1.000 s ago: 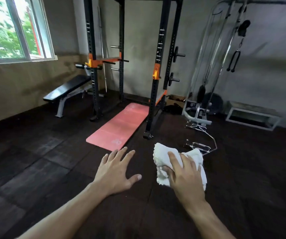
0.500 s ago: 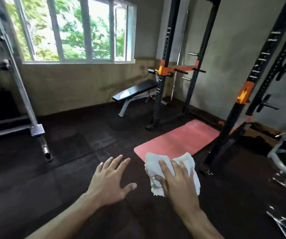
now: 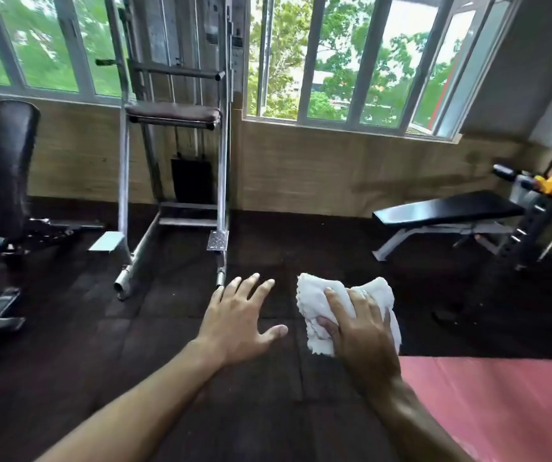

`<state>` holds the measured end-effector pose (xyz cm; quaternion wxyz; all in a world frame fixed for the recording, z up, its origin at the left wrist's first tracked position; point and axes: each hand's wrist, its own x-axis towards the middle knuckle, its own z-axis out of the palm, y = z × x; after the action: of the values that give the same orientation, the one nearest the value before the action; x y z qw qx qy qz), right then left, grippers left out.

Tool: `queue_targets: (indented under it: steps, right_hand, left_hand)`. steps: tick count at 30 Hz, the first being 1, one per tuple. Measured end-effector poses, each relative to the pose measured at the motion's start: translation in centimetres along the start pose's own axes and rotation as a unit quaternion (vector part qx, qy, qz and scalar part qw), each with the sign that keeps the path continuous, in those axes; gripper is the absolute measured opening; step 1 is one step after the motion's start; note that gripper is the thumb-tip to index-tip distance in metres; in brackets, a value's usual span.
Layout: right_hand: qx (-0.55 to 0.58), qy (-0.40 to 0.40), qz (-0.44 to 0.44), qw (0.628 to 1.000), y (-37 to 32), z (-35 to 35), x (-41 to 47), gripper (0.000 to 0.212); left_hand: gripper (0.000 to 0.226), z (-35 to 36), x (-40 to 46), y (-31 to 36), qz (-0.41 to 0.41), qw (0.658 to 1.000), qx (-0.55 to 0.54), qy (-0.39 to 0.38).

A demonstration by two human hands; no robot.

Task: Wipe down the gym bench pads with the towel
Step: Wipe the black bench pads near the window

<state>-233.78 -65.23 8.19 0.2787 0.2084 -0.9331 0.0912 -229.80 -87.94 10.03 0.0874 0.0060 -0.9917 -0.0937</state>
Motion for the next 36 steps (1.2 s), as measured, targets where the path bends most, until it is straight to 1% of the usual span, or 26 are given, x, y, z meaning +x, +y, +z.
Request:
queue_targets:
  steps: [2,3,5,8,11,13,16,19,22,23,25,26,27,28,29,30,32,33,36]
  right_hand:
    - [0.021,0.009,-0.026,0.999,0.5,3.2,5.2,0.045]
    - [0.043,-0.009,-0.042,0.998,0.2,5.7,8.7,0.046]
    - [0.047,-0.007,-0.065,0.997,-0.4,8.8,12.5,0.047]
    - [0.077,-0.042,-0.108,0.99,-1.2,14.2,20.3,0.05]
    - [0.135,-0.05,-0.158,0.977,-3.1,18.9,27.1,0.048]
    - [0.176,-0.073,-0.19,0.963,-4.9,21.4,32.0,0.048]
    - [0.222,-0.062,-0.239,0.943,-9.0,24.7,38.4,0.046]
    - [0.255,-0.055,-0.277,0.925,-14.3,29.0,43.5,0.048]
    - [0.261,-0.076,-0.3,0.915,-20.6,33.6,47.7,0.052]
    - [0.263,-0.082,-0.307,0.911,-23.0,35.2,49.1,0.053]
    - [0.273,-0.102,-0.325,0.9,-27.9,37.8,51.8,0.054]
    - [0.276,-0.094,-0.334,0.896,-30.0,39.1,53.1,0.052]
    - [0.28,-0.086,-0.346,0.891,-32.3,40.7,54.5,0.05]
    - [0.289,-0.11,-0.349,0.885,-35.0,41.5,56.0,0.049]
    - [0.294,-0.099,-0.351,0.884,-38.0,42.3,57.9,0.049]
    - [0.295,-0.113,-0.352,0.881,-40.6,43.2,59.4,0.051]
    - [0.294,-0.11,-0.36,0.879,-45.6,45.1,61.8,0.053]
    - [0.299,-0.121,-0.368,0.872,-47.9,46.0,63.0,0.053]
    - [0.309,-0.079,-0.397,0.861,-56.5,49.9,67.0,0.049]
  left_hand:
    - [0.103,0.1,3.5,-1.9,-0.032,0.999,0.012,0.015]
    - [0.104,0.8,6.1,-3.5,-0.061,0.998,0.018,0.016]
    - [0.104,1.2,9.1,-5.5,-0.081,0.996,0.03,0.023]
    - [0.106,2.6,15.0,-9.3,-0.143,0.988,0.042,0.032]
    - [0.106,2.3,19.1,-13.1,-0.212,0.976,0.046,0.034]
    - [0.104,1.2,21.5,-16.1,-0.251,0.966,0.054,0.037]
    - [0.102,-0.1,24.0,-21.2,-0.305,0.949,0.07,0.045]
    - [0.1,-0.6,26.1,-27.2,-0.35,0.932,0.079,0.055]
    - [0.095,-0.2,28.0,-34.4,-0.385,0.918,0.072,0.062]
    - [0.096,-0.1,28.6,-37.1,-0.39,0.916,0.071,0.066]
    - [0.099,-0.3,29.7,-42.6,-0.423,0.9,0.081,0.064]
    - [0.099,-0.6,30.1,-44.8,-0.427,0.898,0.08,0.065]
    - [0.098,-0.9,30.4,-46.9,-0.432,0.896,0.072,0.065]
    - [0.096,-1.8,30.8,-49.4,-0.437,0.894,0.069,0.069]
    - [0.094,-3.0,31.3,-52.1,-0.446,0.889,0.084,0.058]
    - [0.093,-3.7,31.4,-55.0,-0.453,0.885,0.079,0.07]
    - [0.092,-4.9,31.7,-59.9,-0.464,0.879,0.089,0.066]
    - [0.092,-5.5,32.0,-62.3,-0.473,0.873,0.09,0.076]
    - [0.091,-7.4,33.1,-70.6,-0.492,0.861,0.097,0.085]
